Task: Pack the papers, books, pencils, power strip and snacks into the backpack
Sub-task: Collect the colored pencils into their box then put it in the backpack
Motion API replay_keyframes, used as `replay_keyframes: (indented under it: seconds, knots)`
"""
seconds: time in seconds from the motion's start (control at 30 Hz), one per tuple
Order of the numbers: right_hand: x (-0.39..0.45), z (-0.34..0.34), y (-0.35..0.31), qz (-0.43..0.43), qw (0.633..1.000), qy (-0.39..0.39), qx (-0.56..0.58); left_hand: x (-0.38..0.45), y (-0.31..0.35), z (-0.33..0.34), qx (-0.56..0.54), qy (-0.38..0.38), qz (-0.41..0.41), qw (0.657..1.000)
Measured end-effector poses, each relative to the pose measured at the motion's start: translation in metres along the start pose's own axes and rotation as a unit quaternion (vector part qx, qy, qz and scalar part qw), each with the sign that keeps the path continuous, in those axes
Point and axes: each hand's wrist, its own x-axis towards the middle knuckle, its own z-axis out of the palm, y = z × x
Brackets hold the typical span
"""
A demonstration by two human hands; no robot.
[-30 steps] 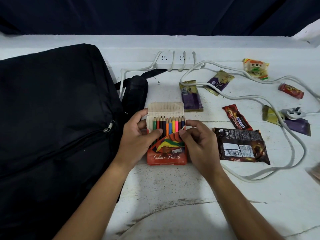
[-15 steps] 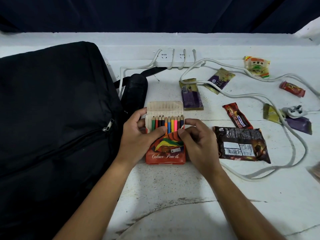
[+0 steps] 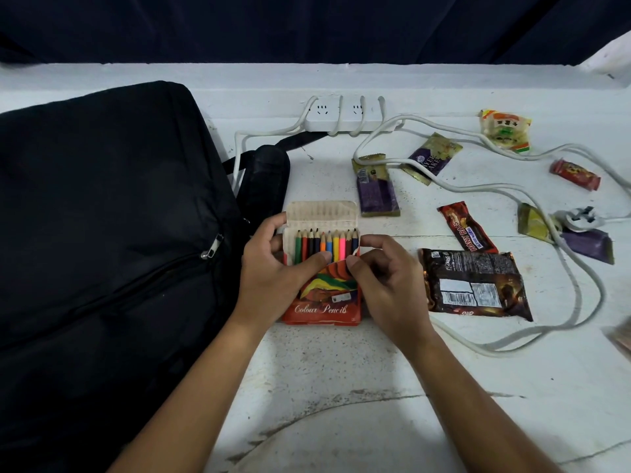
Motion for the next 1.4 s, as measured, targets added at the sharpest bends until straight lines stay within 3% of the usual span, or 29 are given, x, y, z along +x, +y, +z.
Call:
replay_keyframes:
  seconds: [1.4]
  knots:
    - [-0.0022, 0.0023, -0.0003, -0.086, 0.996, -0.016, -0.023, -0.0022, -0.0018, 0.0097, 0.075, 0.069, 0.031, 0.994]
